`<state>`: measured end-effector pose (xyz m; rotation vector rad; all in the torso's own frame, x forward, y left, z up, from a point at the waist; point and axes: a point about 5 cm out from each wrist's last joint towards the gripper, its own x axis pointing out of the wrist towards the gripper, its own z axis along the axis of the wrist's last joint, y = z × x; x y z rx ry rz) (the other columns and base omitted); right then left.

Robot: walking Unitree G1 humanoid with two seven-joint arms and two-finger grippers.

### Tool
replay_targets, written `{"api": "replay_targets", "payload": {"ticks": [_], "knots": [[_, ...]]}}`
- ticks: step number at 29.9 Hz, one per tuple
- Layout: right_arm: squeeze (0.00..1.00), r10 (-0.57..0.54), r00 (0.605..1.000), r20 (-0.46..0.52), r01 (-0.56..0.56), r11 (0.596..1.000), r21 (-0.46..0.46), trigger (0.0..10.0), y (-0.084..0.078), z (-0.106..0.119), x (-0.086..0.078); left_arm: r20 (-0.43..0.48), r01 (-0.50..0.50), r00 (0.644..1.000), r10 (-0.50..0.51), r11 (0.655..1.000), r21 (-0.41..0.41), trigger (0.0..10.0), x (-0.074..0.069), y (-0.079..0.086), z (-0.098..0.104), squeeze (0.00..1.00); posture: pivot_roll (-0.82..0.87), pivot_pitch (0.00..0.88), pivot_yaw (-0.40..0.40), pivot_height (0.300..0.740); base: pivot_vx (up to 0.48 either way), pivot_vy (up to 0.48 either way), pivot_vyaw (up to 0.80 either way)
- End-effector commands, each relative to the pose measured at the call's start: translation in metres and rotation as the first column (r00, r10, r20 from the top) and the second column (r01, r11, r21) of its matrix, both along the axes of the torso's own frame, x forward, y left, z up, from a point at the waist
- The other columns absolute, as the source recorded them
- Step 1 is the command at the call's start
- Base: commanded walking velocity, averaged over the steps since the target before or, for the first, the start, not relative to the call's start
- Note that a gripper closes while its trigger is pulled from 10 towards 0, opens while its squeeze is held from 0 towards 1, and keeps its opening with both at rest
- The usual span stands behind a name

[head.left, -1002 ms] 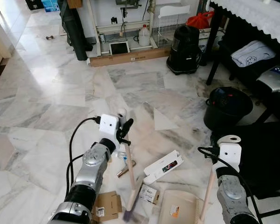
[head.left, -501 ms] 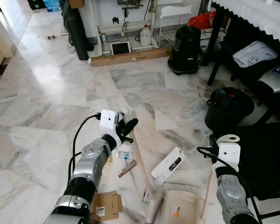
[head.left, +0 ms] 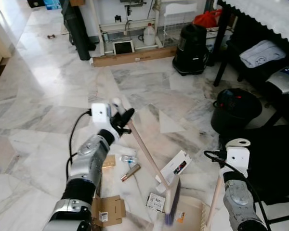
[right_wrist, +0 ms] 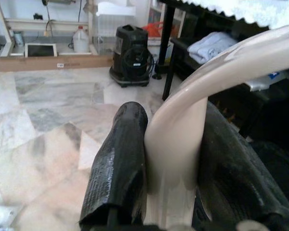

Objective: Sweep floor

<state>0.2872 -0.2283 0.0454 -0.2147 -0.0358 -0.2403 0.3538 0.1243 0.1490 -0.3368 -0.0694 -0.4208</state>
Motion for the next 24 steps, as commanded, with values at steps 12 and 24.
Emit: {"api": "replay_targets", "payload": {"ticks": [12, 24], "knots": [[0.00, 0.078, 0.991, 0.113, -0.058, 0.982, -0.178, 10.0, 0.007, 0.026, 0.013, 0.047, -0.023, 0.999, 0.024, 1.000, -0.010, 10.0, -0.002, 0.005, 0.011, 0.00, 0.11, 0.112, 0.054, 0.740, 0.000, 0.000, 0.00], [0.00, 0.032, 0.999, 0.027, -0.028, 0.993, -0.114, 10.0, 0.019, 0.001, 0.002, 0.075, -0.033, 0.997, 0.031, 0.999, 0.030, 10.0, -0.002, 0.016, 0.019, 0.00, 0.16, 0.125, 0.070, 0.740, 0.000, 0.000, 0.00]]}}
